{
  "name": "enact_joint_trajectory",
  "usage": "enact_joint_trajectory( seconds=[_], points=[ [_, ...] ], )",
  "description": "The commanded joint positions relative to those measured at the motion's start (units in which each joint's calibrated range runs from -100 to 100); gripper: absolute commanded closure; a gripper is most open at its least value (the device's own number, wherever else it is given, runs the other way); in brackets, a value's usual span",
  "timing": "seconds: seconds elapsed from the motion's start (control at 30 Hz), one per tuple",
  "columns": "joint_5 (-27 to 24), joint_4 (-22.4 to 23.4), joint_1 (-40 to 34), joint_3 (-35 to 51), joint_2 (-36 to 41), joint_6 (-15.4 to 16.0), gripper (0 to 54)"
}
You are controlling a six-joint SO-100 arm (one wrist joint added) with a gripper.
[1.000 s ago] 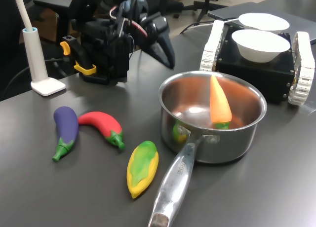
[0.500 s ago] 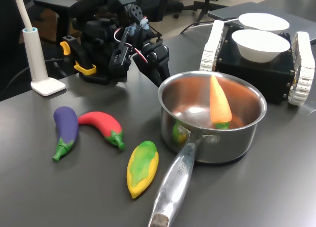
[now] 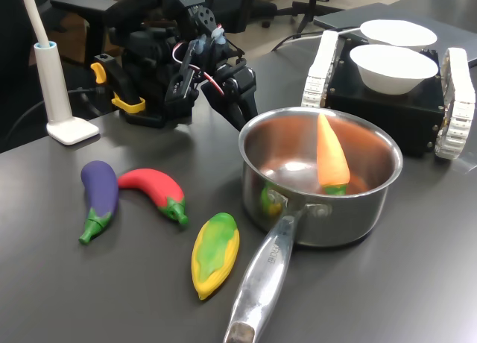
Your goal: Pick up the carrot and place them in the pan
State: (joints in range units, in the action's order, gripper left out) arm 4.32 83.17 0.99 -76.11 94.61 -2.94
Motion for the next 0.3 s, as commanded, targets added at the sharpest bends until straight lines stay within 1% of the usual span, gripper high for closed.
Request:
enact_joint_trajectory(
  seconds=[0.0, 0.27],
  points=[
    [0.3, -3.2, 1.3, 1.1, 0.9, 0.3, 53.5],
    [0.2, -3.2, 1.3, 1.1, 0.9, 0.3, 53.5]
  ],
)
